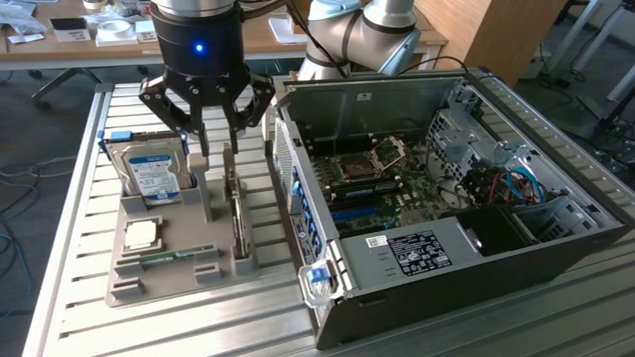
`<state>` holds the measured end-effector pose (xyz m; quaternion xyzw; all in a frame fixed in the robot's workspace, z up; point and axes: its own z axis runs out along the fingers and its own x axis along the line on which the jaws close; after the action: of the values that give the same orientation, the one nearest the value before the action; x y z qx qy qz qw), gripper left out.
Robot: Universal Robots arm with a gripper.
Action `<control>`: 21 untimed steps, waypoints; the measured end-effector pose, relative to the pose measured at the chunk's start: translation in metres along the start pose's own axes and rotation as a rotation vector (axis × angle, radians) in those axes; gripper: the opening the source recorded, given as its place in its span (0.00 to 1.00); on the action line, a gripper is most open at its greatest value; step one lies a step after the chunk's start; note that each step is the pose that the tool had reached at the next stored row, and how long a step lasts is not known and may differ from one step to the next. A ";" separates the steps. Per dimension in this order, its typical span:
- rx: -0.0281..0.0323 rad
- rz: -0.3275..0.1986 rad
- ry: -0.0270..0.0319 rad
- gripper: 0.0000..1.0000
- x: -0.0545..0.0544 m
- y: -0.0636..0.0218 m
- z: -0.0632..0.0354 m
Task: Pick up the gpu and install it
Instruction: 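Pick up the gpu and move the gpu toward the slot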
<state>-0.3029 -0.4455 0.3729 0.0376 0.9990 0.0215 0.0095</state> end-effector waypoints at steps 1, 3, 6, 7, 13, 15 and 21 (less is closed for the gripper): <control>0.0000 0.000 0.0000 0.42 0.000 0.0000 0.0000; -0.0002 0.000 -0.0002 0.42 0.000 0.0000 0.0005; 0.0000 0.000 0.0000 0.42 0.000 -0.0001 0.0024; 0.0000 0.000 0.0000 0.42 0.000 -0.0001 0.0028; 0.0000 0.000 0.0000 0.42 0.000 -0.0002 0.0048; 0.0001 0.000 0.0002 0.42 0.000 -0.0002 0.0052; -0.0001 0.000 -0.0001 0.42 0.000 -0.0004 0.0098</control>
<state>-0.3029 -0.4455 0.3630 0.0376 0.9990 0.0216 0.0095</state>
